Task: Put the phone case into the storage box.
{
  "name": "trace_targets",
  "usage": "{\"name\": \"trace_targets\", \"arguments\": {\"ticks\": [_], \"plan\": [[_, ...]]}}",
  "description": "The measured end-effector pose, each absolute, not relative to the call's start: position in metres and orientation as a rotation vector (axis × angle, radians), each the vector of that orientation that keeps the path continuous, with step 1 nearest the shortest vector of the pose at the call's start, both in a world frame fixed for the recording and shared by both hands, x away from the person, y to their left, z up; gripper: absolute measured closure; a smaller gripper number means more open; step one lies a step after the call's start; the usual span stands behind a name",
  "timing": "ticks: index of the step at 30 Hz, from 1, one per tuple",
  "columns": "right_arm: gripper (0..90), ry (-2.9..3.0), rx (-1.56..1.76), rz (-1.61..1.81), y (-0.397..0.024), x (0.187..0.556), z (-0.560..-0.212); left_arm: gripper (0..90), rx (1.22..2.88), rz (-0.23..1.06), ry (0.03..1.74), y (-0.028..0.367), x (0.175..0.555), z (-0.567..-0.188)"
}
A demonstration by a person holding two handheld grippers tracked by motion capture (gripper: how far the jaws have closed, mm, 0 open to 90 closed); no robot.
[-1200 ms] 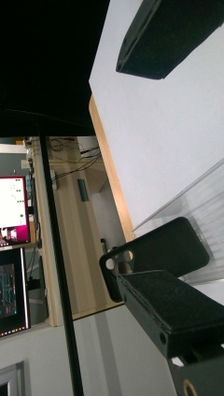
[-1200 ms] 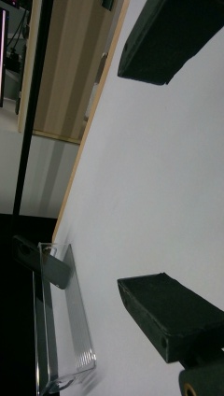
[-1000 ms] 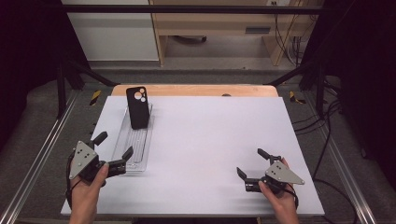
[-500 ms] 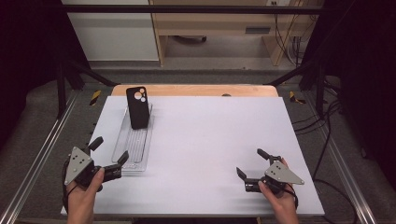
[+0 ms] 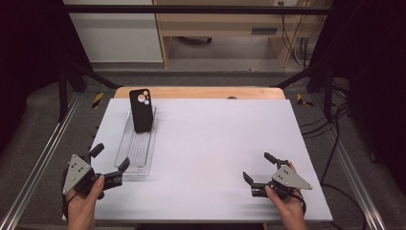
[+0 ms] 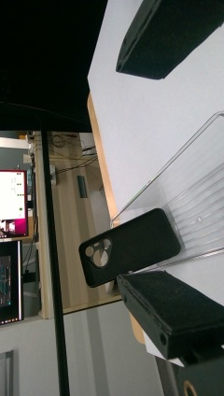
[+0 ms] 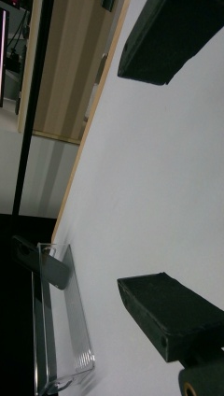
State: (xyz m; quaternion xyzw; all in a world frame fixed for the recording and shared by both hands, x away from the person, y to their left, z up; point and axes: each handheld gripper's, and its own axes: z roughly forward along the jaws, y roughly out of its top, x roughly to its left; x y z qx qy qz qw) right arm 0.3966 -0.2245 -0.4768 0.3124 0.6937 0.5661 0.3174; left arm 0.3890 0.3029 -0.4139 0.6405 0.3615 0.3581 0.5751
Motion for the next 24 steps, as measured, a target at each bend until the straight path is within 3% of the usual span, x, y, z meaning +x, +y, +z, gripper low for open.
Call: {"name": "trace_targets", "arguments": {"ticks": [24], "plan": [[2.4,1.824,0.825,1.489,-0.225,0.397,-0.477,0.9,1.548,0.821,0.819,0.302,0.389,-0.436]]}}
